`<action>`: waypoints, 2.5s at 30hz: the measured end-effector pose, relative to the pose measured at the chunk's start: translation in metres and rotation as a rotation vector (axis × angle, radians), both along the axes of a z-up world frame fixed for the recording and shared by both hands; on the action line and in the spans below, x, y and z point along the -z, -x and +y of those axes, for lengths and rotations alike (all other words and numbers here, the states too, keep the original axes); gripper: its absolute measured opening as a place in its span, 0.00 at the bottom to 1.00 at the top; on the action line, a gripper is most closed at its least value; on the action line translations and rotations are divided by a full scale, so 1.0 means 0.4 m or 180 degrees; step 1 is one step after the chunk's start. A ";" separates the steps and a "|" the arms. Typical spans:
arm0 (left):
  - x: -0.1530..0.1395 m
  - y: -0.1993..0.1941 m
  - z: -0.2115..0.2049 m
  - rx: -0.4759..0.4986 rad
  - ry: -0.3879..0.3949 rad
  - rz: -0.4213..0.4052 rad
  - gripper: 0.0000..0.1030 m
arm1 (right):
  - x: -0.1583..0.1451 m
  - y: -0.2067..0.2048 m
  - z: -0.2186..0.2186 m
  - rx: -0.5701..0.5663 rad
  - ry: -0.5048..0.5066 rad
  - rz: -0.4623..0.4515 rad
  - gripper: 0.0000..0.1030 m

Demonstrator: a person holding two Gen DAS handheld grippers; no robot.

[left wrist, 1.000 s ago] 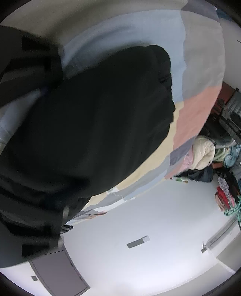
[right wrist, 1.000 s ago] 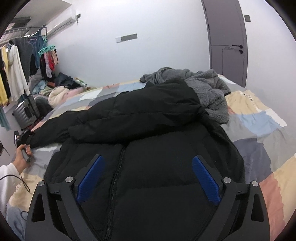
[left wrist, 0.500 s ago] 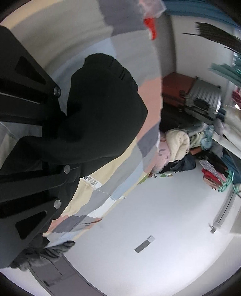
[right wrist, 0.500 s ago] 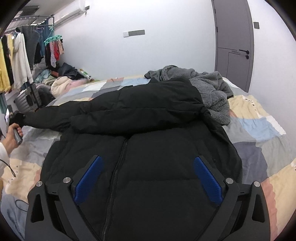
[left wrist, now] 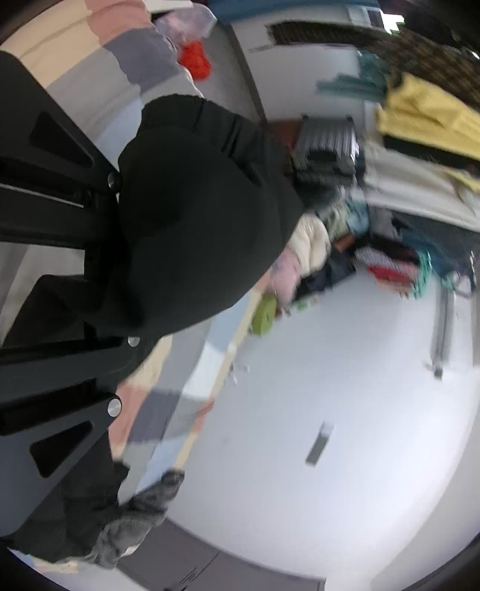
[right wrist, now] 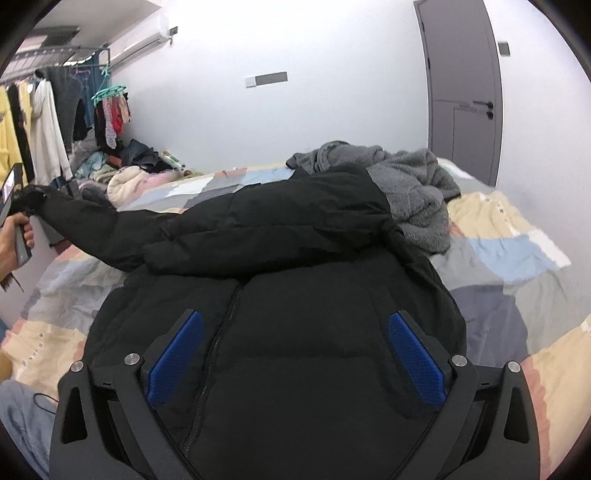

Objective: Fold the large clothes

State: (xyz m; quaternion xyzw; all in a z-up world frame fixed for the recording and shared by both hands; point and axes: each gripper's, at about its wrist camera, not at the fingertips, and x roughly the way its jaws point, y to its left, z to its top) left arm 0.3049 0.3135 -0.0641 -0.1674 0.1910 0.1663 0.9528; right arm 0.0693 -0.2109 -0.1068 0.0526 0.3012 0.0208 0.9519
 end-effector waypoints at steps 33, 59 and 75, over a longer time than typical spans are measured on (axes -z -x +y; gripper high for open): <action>0.109 -0.012 -1.110 0.2352 -0.1255 0.0198 0.14 | 0.002 0.007 -0.165 0.0231 -0.0354 -0.0019 0.98; 0.219 0.038 -1.054 0.2343 -0.0531 0.0750 1.00 | 0.009 -0.013 -0.167 0.0120 -0.0715 0.0033 0.98; 0.190 -0.159 -0.698 0.1599 -0.0327 0.0996 1.00 | -0.042 -0.545 -0.132 -0.0251 -0.0733 0.0090 0.85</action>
